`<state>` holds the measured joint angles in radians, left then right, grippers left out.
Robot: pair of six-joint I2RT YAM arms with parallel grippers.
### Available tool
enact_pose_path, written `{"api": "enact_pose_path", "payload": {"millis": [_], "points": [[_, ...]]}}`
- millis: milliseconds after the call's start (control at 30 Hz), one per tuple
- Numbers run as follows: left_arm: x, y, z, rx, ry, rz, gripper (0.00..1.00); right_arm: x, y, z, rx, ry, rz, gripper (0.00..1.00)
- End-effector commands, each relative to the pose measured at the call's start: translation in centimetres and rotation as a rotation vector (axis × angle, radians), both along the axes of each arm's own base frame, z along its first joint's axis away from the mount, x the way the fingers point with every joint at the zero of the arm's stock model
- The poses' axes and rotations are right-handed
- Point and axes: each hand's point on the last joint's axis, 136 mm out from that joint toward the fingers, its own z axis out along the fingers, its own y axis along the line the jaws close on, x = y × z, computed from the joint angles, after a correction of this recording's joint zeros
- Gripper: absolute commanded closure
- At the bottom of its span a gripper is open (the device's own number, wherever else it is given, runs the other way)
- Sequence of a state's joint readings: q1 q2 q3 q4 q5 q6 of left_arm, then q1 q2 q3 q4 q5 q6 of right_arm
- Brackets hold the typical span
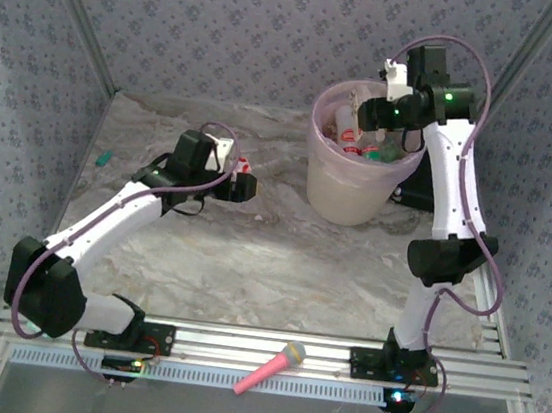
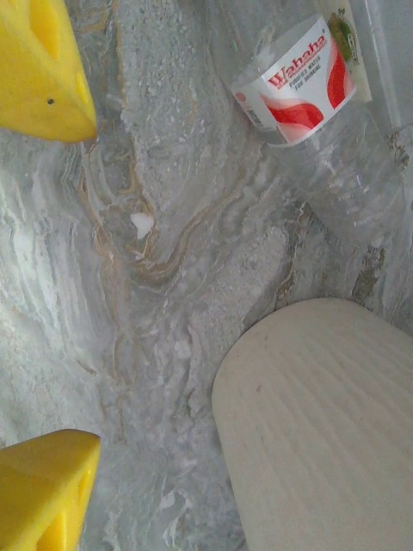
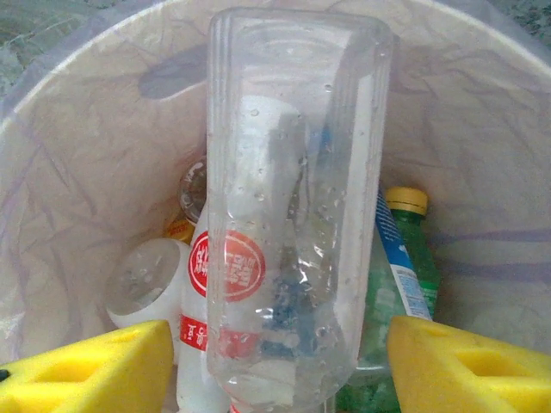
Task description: Put the plastic bottles in the bin
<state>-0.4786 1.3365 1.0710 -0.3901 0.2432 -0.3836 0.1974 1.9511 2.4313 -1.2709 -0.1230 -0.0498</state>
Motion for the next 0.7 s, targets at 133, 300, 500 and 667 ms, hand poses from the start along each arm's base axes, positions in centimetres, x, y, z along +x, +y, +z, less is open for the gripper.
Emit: {"api": "enact_pose_path", "payload": {"millis": [133,300,500,667], "points": [[3.7,1.3,0.4,0.127,-0.095,0.026,0.13,1.9,1.7,-3.2,0.062,0.072,0.031,0.43],[5.9,1.2,-0.8,0.203,-0.117,-0.005,0.11,1.2,3.7,-4.3,0.111,0.114,0.087,0.45],[8.3,0.8,-4.2,0.349,-0.117,-0.115,0.06,0.8,1.5,0.3,0.043,-0.020,0.014,0.37],[10.1,0.8,-6.5,0.464,-0.108,-0.195,0.03,-1.8,-0.1,3.9,0.034,-0.097,-0.005,0.28]]}}
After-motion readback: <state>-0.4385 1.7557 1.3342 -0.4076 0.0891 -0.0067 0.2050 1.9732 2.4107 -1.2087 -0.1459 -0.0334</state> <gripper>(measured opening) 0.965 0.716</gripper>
